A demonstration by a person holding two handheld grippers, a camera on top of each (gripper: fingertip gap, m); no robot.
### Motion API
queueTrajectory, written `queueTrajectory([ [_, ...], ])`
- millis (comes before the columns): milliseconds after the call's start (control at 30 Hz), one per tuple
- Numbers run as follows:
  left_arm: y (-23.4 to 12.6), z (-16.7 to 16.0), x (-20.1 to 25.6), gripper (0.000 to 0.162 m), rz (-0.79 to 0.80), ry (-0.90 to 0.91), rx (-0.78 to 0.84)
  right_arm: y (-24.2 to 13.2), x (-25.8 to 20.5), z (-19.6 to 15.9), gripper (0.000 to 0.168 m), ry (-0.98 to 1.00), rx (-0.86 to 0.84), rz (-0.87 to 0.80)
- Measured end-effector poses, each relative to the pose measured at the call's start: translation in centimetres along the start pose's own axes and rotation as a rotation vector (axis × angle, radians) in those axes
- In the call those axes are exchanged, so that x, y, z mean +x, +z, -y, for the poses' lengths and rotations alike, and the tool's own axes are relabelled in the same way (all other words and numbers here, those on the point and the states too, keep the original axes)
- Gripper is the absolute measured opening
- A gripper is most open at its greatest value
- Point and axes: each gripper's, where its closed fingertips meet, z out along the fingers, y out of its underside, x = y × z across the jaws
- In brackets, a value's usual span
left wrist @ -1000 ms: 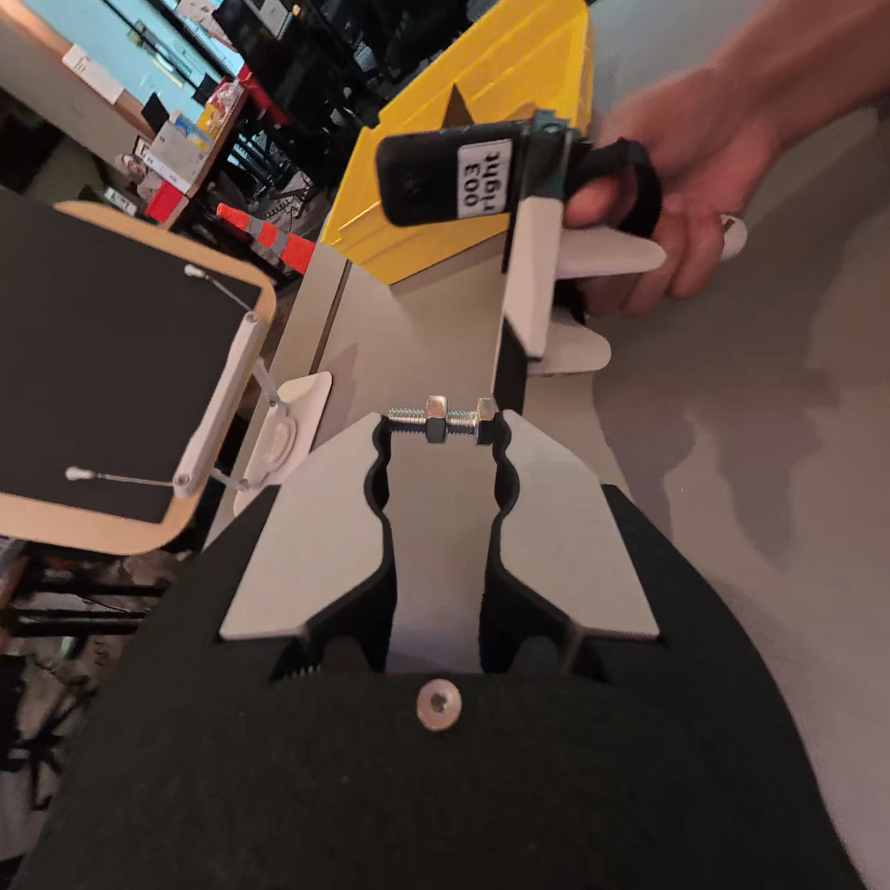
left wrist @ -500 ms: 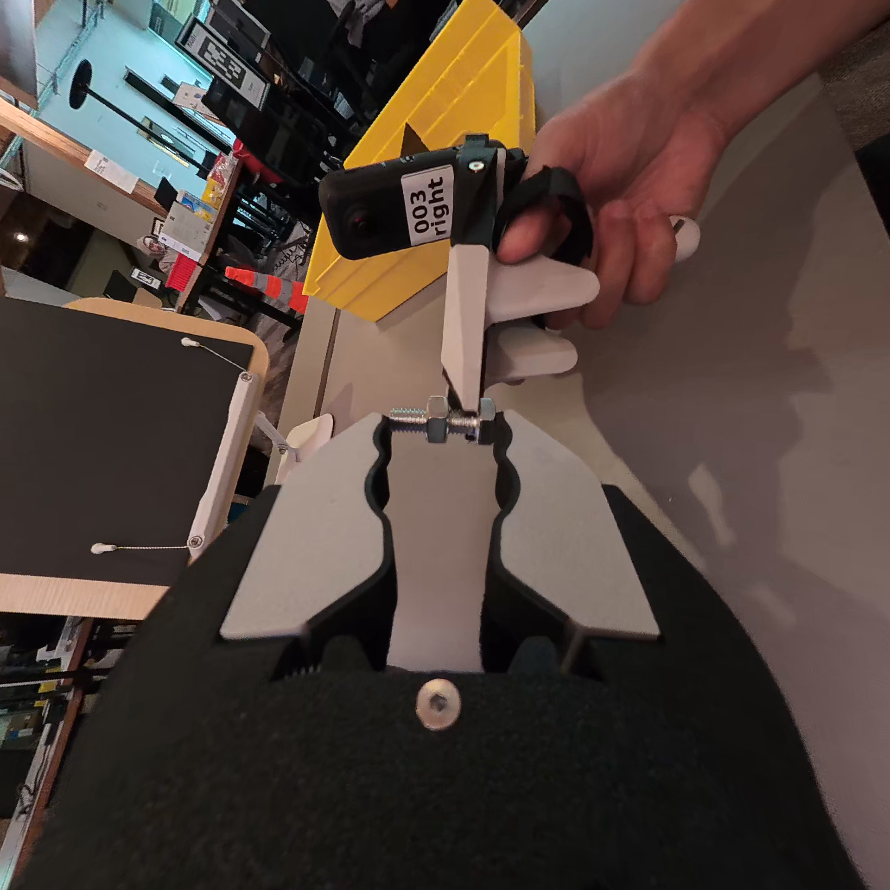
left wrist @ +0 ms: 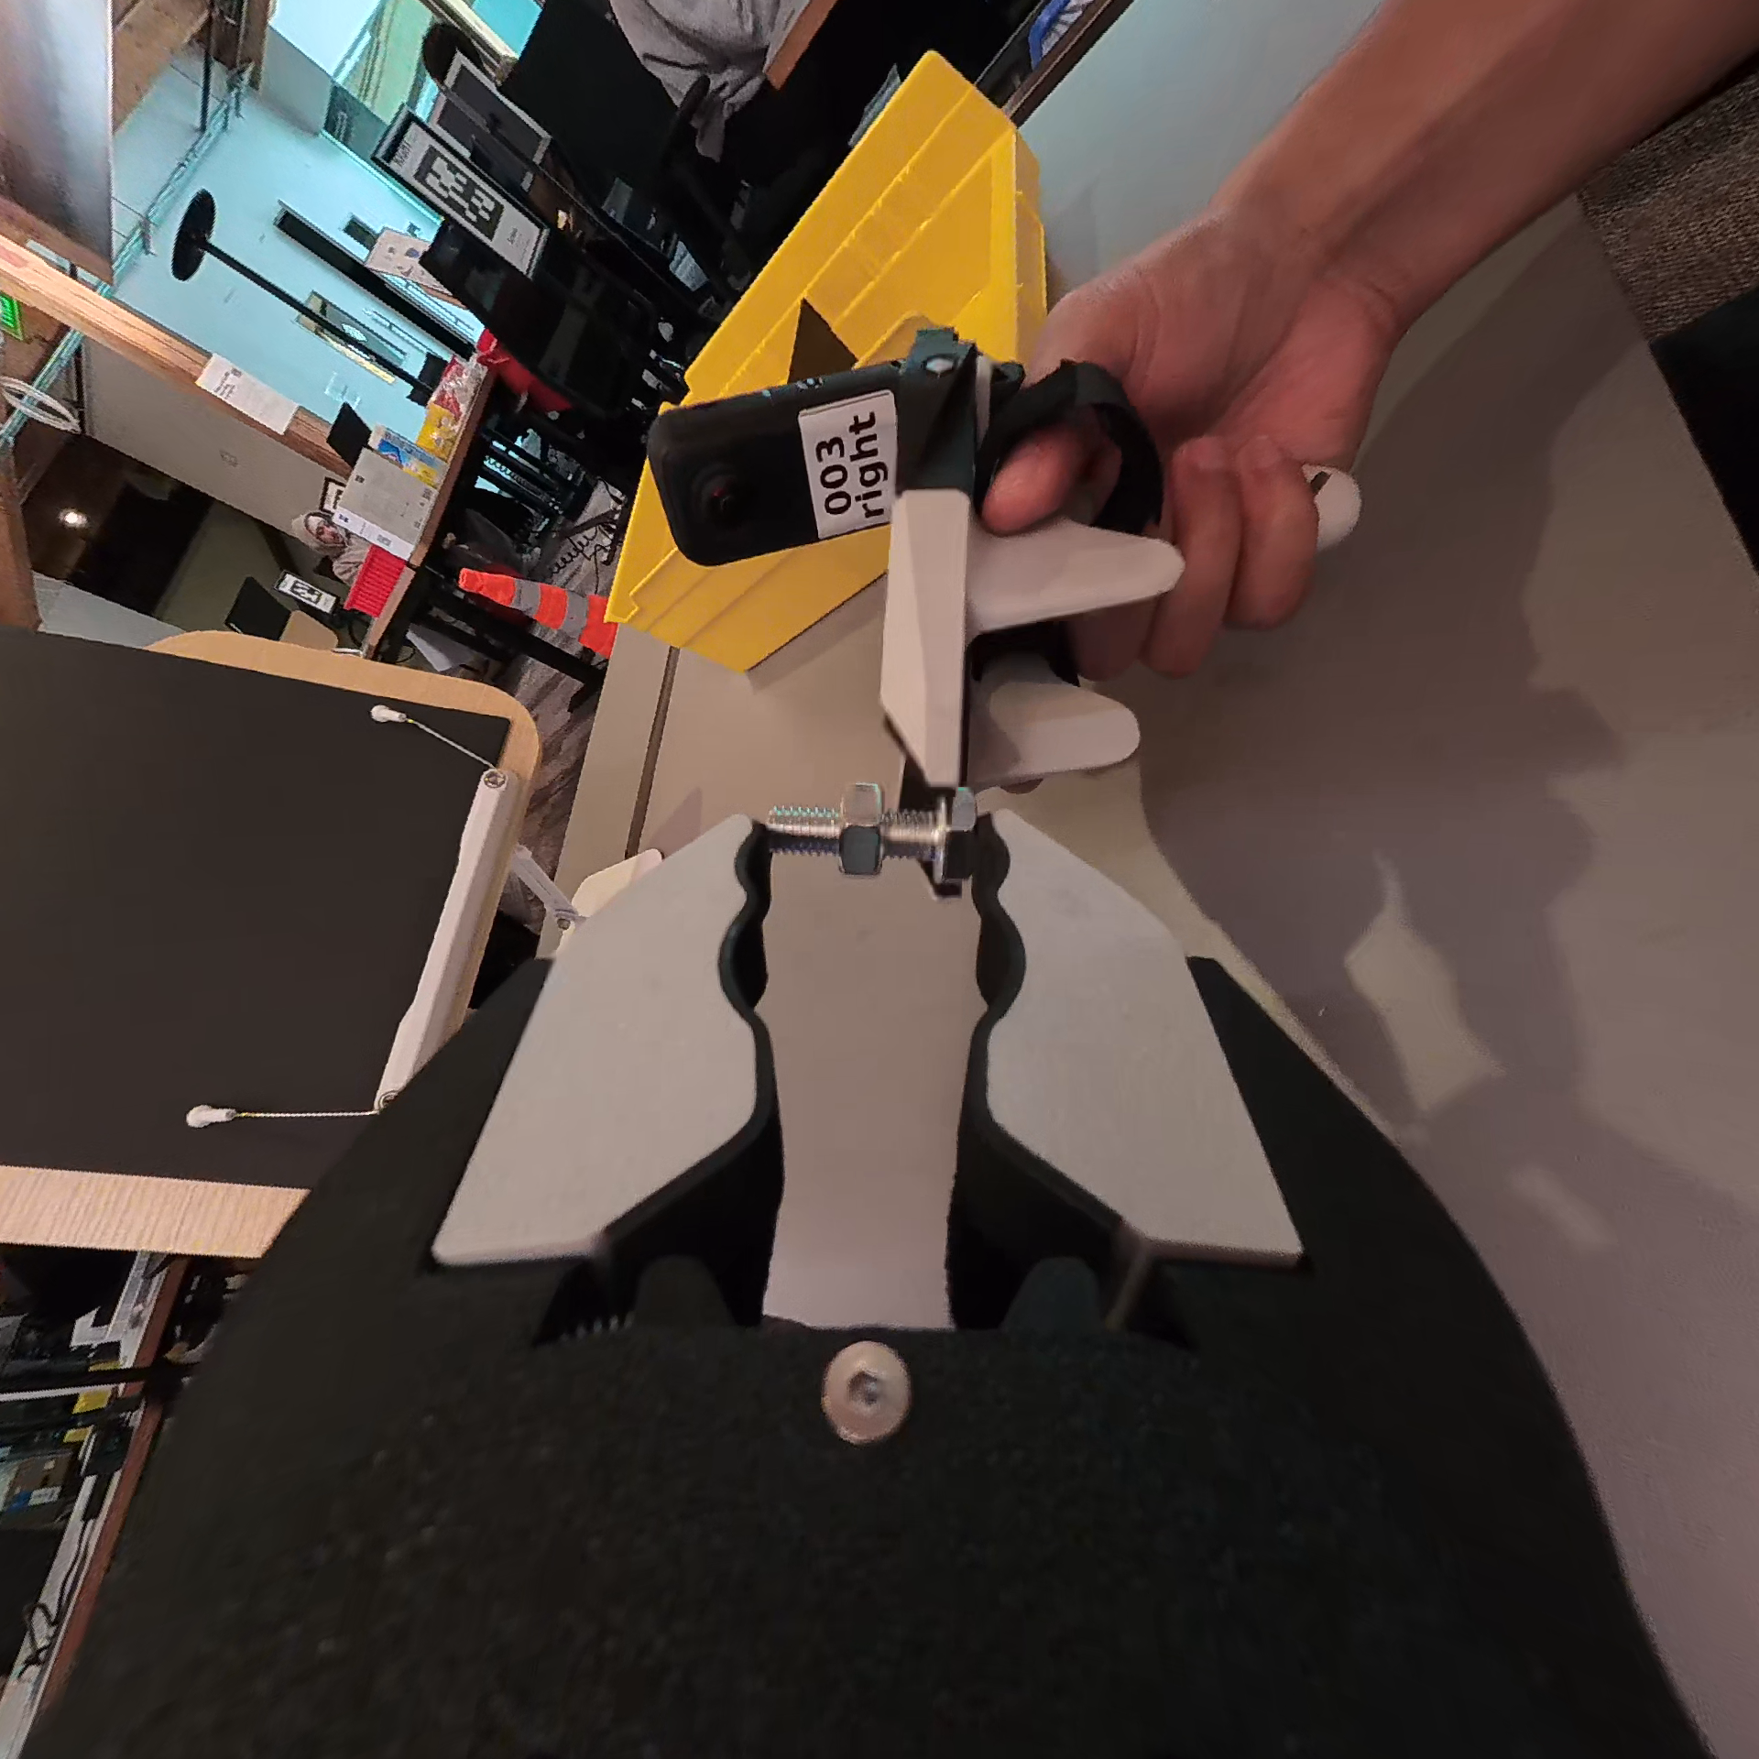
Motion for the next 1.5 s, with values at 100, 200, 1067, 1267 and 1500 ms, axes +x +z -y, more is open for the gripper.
queueTrajectory([
  [100,-0.2,0.0,-0.1,0.041,0.002,-0.016,0.007,0.0,-0.2,-0.2,0.03,-0.007,-0.002,0.014],
  [200,-0.4,0.0,0.0,0.04,0.005,-0.017,0.009,0.2,-0.2,-0.3,0.029,-0.002,0.0,0.015],
  [1067,1.3,-1.4,-2.6,0.052,-0.059,-1.102,0.251,-1.6,3.3,2.4,0.017,-0.312,0.061,-0.226],
  [1267,2.0,-0.8,-2.1,0.046,-0.104,-1.147,0.288,-0.9,2.5,1.4,0.017,-0.382,0.004,-0.222],
  [1500,0.7,0.3,-0.9,0.023,-0.231,-1.132,0.353,-1.2,1.3,0.6,0.017,-0.4,-0.058,-0.186],
])
